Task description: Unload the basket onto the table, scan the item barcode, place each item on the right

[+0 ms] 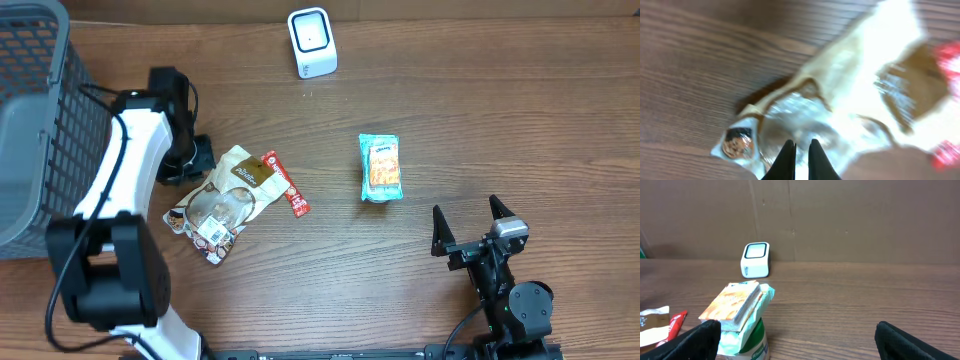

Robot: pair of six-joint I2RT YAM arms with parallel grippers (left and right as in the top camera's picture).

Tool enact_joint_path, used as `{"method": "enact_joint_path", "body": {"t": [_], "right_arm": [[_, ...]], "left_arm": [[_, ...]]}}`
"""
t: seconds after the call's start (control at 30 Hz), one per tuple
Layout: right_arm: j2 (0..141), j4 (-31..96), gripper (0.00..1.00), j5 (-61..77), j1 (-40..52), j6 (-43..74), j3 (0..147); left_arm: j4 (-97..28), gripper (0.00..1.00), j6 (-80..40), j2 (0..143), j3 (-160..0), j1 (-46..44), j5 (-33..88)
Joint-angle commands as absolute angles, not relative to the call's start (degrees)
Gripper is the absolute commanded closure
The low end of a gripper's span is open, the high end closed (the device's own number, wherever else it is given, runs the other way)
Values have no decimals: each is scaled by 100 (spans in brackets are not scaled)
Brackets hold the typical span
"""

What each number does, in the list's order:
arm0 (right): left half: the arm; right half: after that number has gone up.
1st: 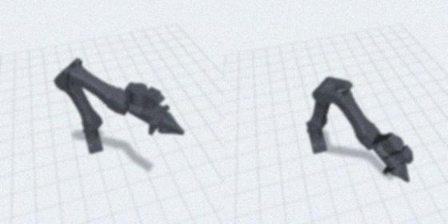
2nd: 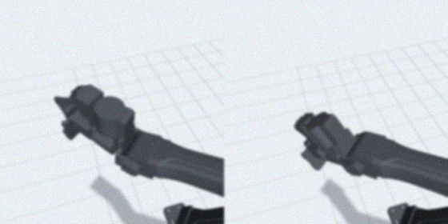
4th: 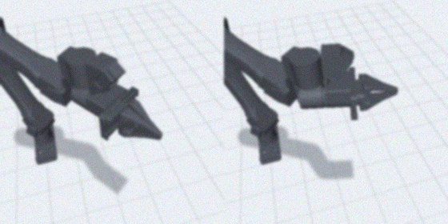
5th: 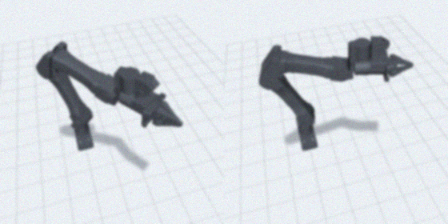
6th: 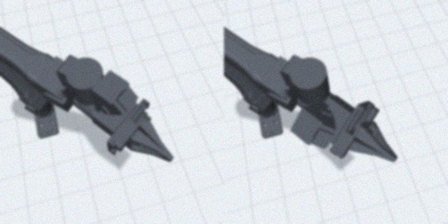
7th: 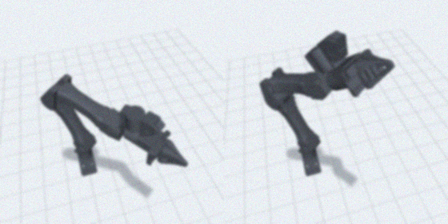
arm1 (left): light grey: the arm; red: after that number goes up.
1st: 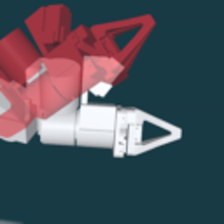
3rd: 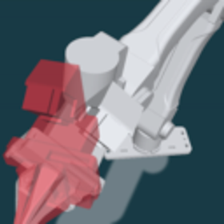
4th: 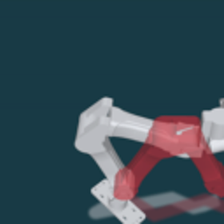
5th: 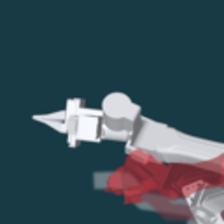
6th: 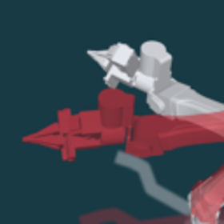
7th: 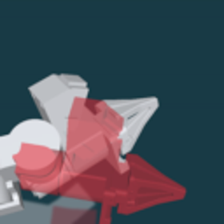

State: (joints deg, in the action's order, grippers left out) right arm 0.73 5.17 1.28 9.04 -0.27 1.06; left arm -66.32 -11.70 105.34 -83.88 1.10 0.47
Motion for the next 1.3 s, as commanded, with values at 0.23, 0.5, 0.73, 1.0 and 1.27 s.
{"method": "enact_joint_path", "body": {"t": [0.23, 0.5, 0.73, 1.0, 1.27], "right_arm": [[16, 480, 0, 137, 897, -69, 45], [16, 480, 0, 137, 897, -69, 45], [16, 480, 0, 137, 897, -69, 45], [16, 480, 0, 137, 897, -69, 45], [16, 480, 0, 137, 897, -69, 45]], "left_arm": [[-6200, 96, -561, 10497, -7516, -784, 578], [-5398, 96, -926, 10499, -6637, -773, 469], [-4797, 96, -1236, 10501, -6486, -666, 193], [-3918, 96, -1420, 10501, -6486, -666, -104], [-4300, 96, -1452, 10390, -7120, -609, -145]]}}
